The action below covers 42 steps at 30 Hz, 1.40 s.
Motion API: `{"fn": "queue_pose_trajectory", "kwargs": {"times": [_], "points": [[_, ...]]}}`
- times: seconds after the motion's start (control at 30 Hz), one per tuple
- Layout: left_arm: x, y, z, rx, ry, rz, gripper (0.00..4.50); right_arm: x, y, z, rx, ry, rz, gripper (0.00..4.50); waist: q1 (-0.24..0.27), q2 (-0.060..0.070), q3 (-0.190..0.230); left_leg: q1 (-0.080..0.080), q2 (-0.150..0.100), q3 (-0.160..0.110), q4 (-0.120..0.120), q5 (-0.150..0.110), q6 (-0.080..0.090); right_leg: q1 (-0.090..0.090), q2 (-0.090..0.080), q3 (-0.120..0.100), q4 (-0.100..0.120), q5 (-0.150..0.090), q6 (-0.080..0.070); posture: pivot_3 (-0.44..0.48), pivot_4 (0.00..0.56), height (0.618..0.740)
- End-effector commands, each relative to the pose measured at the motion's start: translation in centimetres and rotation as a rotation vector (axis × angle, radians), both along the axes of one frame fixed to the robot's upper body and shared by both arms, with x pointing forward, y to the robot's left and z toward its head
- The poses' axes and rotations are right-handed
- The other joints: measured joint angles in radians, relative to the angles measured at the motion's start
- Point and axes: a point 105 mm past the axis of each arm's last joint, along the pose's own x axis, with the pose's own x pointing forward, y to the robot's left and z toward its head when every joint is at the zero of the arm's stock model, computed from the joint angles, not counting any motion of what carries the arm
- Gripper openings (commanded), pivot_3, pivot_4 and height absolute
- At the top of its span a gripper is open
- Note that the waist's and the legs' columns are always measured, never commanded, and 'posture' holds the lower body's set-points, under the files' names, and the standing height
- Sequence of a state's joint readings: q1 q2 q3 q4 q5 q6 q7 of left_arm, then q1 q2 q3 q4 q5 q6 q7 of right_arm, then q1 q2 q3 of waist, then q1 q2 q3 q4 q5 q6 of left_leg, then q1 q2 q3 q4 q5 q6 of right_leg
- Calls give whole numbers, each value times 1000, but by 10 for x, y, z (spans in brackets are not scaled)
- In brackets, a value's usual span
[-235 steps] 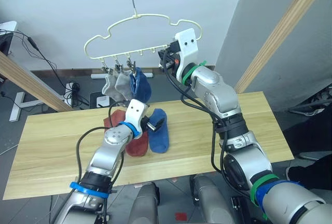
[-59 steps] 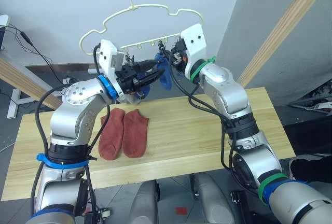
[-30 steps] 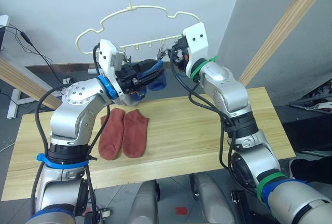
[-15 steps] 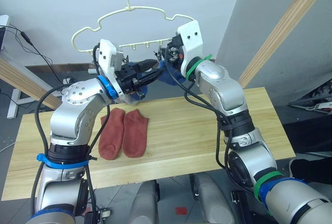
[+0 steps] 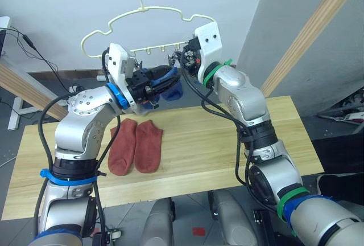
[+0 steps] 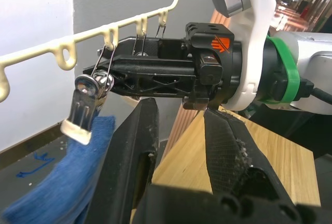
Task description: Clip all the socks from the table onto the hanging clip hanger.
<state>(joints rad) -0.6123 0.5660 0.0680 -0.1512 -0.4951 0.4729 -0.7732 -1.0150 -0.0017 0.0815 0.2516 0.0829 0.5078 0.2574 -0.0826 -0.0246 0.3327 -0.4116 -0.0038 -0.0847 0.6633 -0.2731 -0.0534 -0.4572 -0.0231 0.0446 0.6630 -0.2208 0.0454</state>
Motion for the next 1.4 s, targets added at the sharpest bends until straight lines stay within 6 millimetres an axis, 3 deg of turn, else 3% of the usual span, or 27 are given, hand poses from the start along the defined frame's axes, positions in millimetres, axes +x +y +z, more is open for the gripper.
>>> {"fn": "queue_pose_trajectory", "kwargs": {"times": [0.03, 0.2, 0.43, 0.9, 1.4], "points": [[-6, 3, 11, -2, -51, 5, 1701, -10, -5, 15, -5, -100, -16, 2226, 0, 0, 0, 0, 0, 0, 0, 0, 0, 0, 0, 0, 0, 0, 0, -32, 331, 740], [-6, 2, 10, -1, -49, 1, 1701, -14, -15, 5, -14, -87, -50, 2226, 0, 0, 0, 0, 0, 0, 0, 0, 0, 0, 0, 0, 0, 0, 0, -37, 332, 740], [-5, 2, 10, -2, -48, 0, 1701, -16, -14, -2, -13, -52, -46, 2226, -1, 0, 0, 0, 0, 0, 1, 0, 0, 0, 0, 0, 1, 0, 0, -40, 336, 740], [-8, 2, 19, -33, -51, -15, 1701, -11, 10, 6, -2, -52, 32, 2226, -1, 0, 0, 0, 0, 0, 1, 0, 0, 0, 0, 0, 1, 0, 0, -22, 335, 740], [-8, 1, 19, -32, -51, -13, 1701, -7, 11, 13, 20, -77, 36, 2226, 0, 0, 0, 0, 0, 0, 1, 0, 0, 0, 0, 0, 1, 0, 0, -22, 334, 740]]}}
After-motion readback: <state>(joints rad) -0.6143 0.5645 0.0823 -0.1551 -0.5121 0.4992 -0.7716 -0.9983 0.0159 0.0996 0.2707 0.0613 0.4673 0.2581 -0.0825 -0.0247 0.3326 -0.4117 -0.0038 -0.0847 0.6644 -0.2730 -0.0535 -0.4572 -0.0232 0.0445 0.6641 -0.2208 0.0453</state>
